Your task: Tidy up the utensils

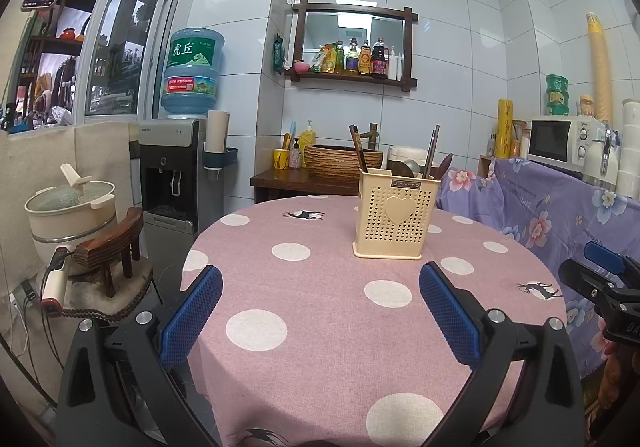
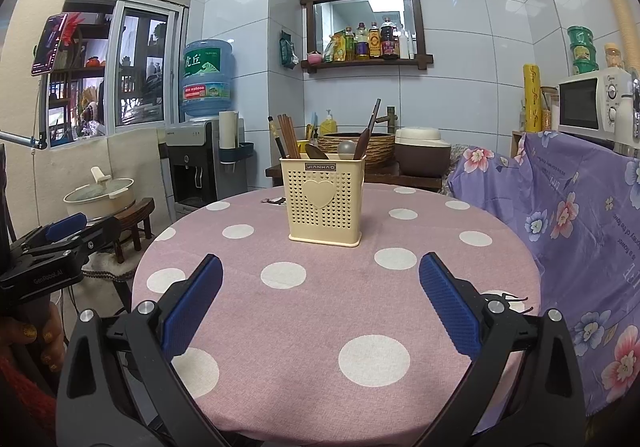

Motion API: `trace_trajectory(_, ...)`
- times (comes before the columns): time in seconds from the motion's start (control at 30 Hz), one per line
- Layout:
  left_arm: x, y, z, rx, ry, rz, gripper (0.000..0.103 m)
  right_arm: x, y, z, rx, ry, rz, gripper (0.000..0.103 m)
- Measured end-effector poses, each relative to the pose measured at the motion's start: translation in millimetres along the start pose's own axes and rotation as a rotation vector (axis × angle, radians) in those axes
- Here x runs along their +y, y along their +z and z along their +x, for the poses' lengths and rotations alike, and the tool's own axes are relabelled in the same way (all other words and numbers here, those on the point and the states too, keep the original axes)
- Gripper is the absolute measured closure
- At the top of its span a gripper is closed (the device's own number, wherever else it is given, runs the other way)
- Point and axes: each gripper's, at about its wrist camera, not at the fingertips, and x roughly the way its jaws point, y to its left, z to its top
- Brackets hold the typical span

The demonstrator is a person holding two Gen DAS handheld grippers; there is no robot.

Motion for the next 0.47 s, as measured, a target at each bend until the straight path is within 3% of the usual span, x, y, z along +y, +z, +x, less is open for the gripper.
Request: trace_trajectory(0.47,8.0,-3.2,1.3,0.03,0.0,-0.002,0.005,-1.9,-0.1,2.9,0.008,0.001,0.004,0.006)
